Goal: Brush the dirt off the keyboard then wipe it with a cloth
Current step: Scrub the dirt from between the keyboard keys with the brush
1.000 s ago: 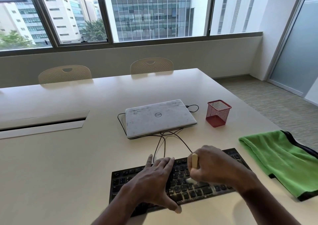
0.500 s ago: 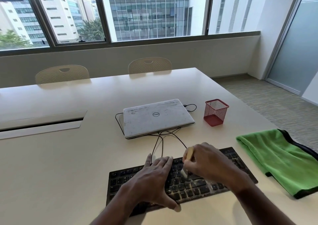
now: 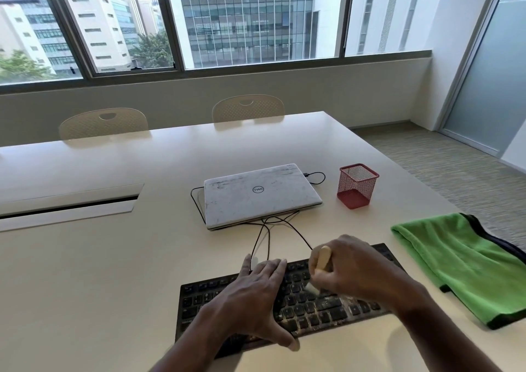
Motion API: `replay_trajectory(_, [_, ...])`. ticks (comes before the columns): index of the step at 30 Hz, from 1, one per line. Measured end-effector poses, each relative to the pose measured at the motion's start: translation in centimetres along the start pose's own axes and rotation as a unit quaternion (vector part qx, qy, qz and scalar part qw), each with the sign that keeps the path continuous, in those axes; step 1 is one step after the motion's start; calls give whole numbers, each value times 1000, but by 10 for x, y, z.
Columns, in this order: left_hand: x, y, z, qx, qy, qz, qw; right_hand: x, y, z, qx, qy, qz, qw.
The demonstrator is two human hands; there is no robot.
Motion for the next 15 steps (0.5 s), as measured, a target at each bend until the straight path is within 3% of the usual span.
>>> replay_trajectory(4, [-1, -1, -4, 4, 3, 0, 1000, 5, 4, 3, -6, -15, 33, 999])
replay_trajectory(8, [-4, -3, -7, 5, -2, 2, 1000, -6, 2, -5, 27, -18, -65, 997])
replay_trajectory(12, [-3, -6, -10, 12, -7, 4, 1000, 9, 4, -4, 33, -12, 0, 999])
replay_trajectory(15, [-2, -8, -11, 14, -8, 5, 1000, 5, 5, -6, 41, -8, -10, 999])
Point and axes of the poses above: each hand's wrist, its own y-axis away from the middle knuckle, its own x-axis out of the palm, z = x × y, the point moved 5 cm from there along -y, towards the middle knuckle, and after that the axes turned 6 degrees about -x, right-handed, at the moved point
